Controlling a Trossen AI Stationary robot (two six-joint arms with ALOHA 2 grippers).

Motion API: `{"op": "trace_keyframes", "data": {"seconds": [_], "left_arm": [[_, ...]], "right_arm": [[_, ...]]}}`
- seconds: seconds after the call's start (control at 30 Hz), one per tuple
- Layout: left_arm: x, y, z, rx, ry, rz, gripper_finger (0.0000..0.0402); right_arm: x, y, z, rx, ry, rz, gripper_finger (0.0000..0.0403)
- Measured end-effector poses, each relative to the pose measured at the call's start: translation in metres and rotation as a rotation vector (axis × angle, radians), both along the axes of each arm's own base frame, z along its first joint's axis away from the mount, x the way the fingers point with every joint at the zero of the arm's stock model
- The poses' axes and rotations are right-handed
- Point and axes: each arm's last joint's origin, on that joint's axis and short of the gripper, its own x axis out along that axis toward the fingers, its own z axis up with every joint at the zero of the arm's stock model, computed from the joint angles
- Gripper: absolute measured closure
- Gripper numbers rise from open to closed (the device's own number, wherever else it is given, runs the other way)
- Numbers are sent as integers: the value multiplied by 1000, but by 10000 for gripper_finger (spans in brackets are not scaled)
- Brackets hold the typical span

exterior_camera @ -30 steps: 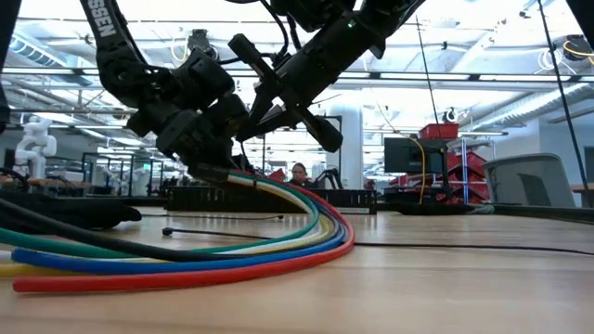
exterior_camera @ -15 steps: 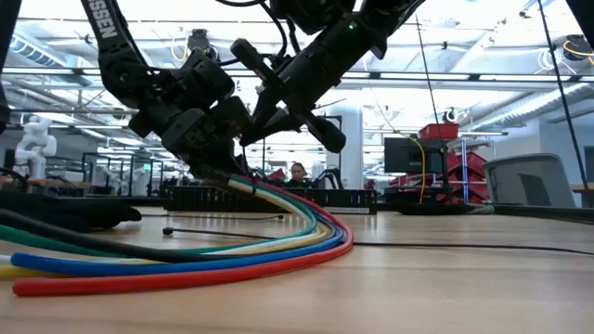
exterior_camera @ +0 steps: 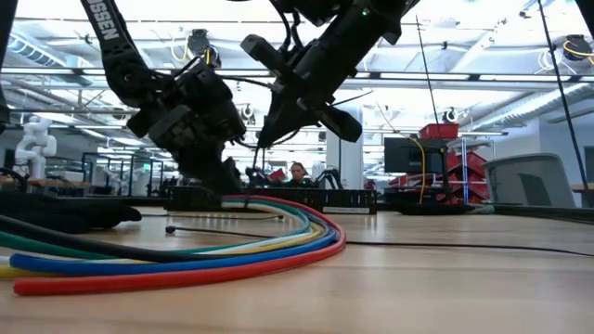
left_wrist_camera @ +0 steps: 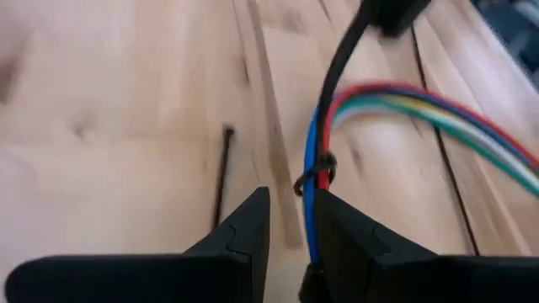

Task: Ziptie cables
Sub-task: Wrap the cable wires using a zip tie

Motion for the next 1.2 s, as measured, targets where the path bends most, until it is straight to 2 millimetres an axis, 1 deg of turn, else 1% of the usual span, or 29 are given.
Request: {"op": "trace_keyframes", "data": {"seconds": [0.17,0.33,0.63,0.83,1.2], "left_arm": [[0,1,0,28,-18,-19,311],[3,2,4,49,-63,-14,311],[9,-3,9,95,-128,-20,311],[11,-7,4,173,-128,-48,311],[13,-7,3,213,-134,-21,311]], "right_arm": [[-1,6,-1,-6,6,-12,403],[-1,6,0,1,1,-28,403],[2,6,2,5,-39,-32,403],[2,4,3,-3,-48,-46,403],[6,4,7,6,-109,-49,403]]}}
